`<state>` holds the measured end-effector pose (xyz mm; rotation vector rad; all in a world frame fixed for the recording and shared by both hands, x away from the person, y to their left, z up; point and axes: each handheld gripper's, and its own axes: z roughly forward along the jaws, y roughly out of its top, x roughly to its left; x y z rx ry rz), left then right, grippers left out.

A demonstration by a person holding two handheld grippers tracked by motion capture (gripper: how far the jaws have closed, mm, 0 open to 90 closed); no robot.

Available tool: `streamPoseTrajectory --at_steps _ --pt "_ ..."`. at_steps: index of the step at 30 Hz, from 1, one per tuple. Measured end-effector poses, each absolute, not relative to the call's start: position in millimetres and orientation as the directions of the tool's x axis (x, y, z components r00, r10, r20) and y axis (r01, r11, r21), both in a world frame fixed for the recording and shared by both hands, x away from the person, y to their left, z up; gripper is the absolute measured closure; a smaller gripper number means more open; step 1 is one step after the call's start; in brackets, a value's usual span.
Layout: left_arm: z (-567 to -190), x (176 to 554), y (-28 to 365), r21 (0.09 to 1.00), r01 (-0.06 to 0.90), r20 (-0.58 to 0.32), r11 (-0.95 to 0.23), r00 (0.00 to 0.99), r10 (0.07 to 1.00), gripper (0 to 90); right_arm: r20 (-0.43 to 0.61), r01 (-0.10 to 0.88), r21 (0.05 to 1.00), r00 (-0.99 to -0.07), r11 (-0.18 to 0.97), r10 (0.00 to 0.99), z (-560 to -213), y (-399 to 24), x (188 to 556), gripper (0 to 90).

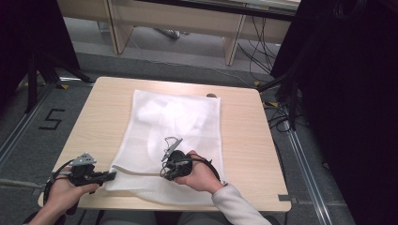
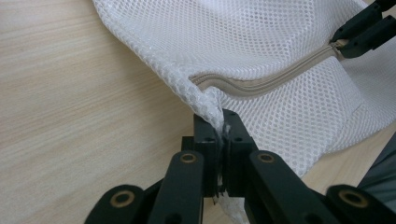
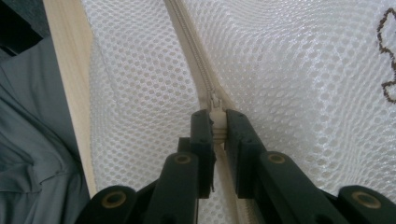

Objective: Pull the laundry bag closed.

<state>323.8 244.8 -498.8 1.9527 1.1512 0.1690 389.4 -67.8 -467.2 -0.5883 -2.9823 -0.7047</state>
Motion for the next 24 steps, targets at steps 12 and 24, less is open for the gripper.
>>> streamPoseTrajectory --at_steps 12,24 --pt "-499.2 323.7 244.3 0.72 0.662 -0.288 -0.21 0.56 0.776 86.0 0.103 0.37 0.424 -0.926 0.827 0.362 -466.1 -71.0 389.5 82.4" --pt "-498.5 323.5 244.6 0.719 0.662 -0.287 -0.211 0.559 0.778 86.1 0.097 0.361 0.415 -0.93 0.835 0.354 -465.4 -74.2 390.0 82.5"
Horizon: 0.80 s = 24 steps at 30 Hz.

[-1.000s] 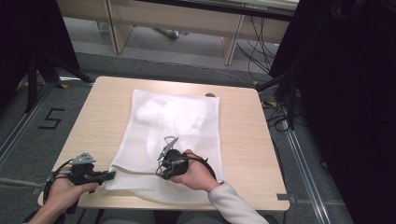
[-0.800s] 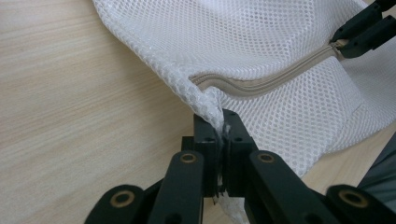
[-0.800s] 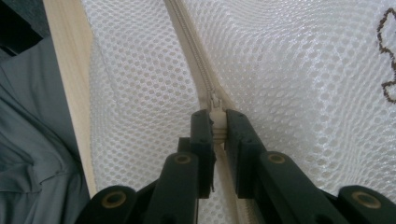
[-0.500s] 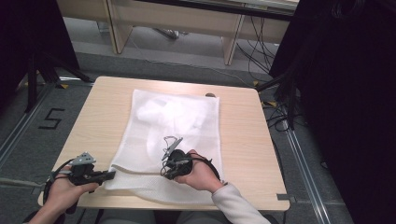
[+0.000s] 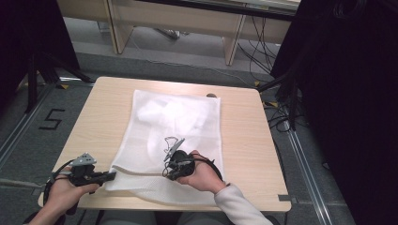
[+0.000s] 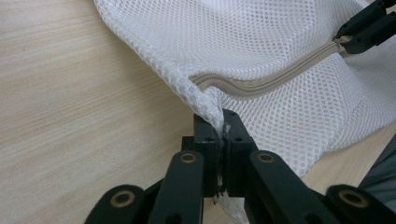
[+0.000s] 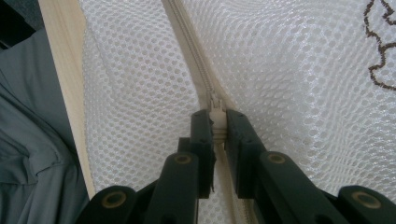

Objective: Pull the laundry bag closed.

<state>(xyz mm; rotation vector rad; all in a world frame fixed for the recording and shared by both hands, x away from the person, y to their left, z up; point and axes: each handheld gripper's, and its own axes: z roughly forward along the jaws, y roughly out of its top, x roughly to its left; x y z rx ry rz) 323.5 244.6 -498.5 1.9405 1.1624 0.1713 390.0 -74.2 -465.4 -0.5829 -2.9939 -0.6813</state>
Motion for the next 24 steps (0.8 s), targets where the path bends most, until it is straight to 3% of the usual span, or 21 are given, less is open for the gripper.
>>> streamPoseTrajectory --at_steps 18,24 --pt "-497.9 324.0 247.1 0.712 0.656 -0.257 -0.253 0.578 0.774 86.2 0.1 0.373 0.393 -0.926 0.84 0.364 -465.3 -89.8 391.9 82.5" --pt "-498.7 323.4 244.9 0.719 0.662 -0.284 -0.21 0.556 0.781 86.2 0.101 0.375 0.39 -0.925 0.841 0.366 -463.4 -93.2 391.7 82.4"
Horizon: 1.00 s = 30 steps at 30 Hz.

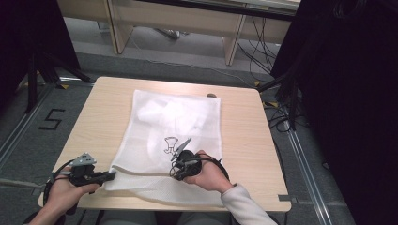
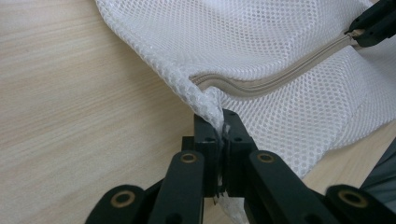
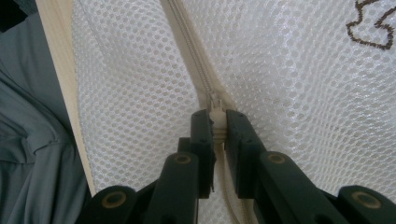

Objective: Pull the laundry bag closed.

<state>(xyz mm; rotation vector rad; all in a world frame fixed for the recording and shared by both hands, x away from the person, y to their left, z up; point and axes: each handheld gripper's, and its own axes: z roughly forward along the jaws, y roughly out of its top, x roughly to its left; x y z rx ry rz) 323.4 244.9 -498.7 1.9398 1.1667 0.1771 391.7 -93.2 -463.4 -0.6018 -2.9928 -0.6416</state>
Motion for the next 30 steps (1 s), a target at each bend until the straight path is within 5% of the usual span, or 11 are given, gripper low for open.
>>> streamPoseTrajectory --at_steps 30 --pt "-498.3 323.4 244.9 0.721 0.66 -0.282 -0.211 0.558 0.781 86.2 0.092 0.392 0.383 -0.917 0.836 0.387 -463.5 -107.9 391.1 82.4"
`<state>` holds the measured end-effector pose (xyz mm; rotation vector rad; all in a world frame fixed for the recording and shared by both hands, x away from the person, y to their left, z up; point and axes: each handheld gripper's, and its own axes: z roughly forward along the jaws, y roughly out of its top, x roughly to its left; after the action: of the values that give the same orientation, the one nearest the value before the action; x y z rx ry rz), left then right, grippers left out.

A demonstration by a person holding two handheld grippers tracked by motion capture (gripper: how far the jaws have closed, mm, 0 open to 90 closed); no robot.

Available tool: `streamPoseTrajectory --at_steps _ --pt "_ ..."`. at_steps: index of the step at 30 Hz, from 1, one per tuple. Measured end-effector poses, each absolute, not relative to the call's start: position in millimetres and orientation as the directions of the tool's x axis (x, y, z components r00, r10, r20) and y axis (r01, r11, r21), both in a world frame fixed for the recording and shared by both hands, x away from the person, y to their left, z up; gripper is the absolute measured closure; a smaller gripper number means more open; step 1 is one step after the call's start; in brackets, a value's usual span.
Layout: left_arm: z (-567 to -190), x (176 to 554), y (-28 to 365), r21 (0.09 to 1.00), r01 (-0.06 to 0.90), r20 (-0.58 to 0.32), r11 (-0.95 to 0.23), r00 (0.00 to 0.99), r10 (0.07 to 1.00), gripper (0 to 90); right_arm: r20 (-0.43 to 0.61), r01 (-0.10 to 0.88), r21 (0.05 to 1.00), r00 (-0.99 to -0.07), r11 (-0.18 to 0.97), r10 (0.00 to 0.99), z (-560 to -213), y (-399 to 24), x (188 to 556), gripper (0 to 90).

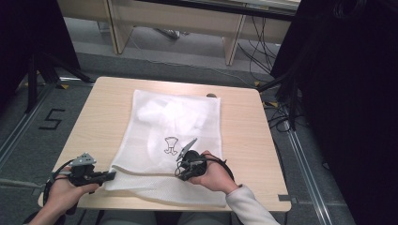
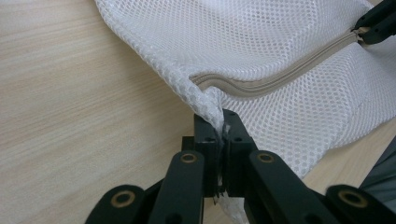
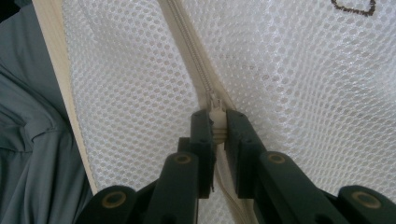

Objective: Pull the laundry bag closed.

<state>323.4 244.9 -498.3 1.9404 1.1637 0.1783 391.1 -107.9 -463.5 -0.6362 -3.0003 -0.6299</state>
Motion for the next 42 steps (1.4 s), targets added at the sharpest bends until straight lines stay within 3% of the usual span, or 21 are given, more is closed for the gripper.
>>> streamPoseTrajectory --at_steps 35,39,42 --pt "-498.3 323.6 244.9 0.72 0.662 -0.286 -0.208 0.556 0.78 86.2 0.104 0.427 0.362 -0.902 0.829 0.419 -464.8 -127.3 390.5 82.4" --pt "-496.8 324.1 247.8 0.708 0.658 -0.258 -0.258 0.581 0.772 86.2 0.109 0.439 0.357 -0.896 0.824 0.43 -464.7 -129.1 389.7 82.4" --pt "-498.1 323.6 244.9 0.72 0.661 -0.284 -0.211 0.559 0.779 86.2 0.111 0.436 0.357 -0.898 0.826 0.426 -465.7 -130.8 390.9 82.4"
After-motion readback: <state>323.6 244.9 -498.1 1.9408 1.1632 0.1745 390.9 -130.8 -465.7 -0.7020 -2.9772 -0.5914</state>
